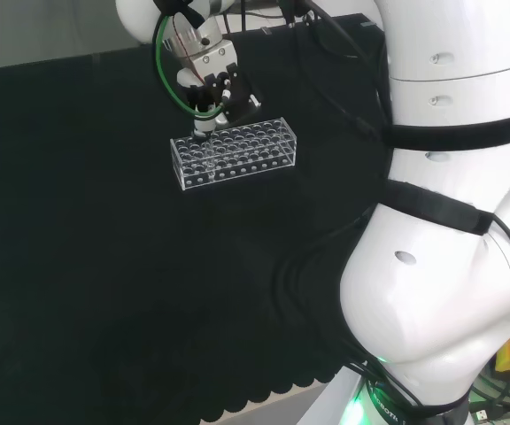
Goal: Pick up the test tube.
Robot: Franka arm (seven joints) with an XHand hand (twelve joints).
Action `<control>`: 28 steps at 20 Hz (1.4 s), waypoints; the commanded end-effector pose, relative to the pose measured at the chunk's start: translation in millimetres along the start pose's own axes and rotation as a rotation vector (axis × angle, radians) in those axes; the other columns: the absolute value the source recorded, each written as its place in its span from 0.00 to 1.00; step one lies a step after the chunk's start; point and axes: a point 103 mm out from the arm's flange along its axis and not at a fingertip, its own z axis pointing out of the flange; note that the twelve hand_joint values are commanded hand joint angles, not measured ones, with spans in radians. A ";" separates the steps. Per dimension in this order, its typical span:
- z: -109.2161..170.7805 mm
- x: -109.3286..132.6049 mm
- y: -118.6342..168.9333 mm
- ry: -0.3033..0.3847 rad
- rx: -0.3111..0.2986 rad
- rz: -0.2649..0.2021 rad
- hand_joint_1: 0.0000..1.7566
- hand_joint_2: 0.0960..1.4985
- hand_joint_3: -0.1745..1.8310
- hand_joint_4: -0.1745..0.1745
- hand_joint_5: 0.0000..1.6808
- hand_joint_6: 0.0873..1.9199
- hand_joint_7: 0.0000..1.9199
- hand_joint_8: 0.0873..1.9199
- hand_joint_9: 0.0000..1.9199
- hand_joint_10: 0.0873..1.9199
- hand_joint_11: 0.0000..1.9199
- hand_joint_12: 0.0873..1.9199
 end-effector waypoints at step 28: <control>-119.1 -43.0 -26.9 0.129 0.020 0.034 0.70 0.38 0.41 0.00 0.81 0.22 0.95 0.17 0.87 0.12 0.52 0.54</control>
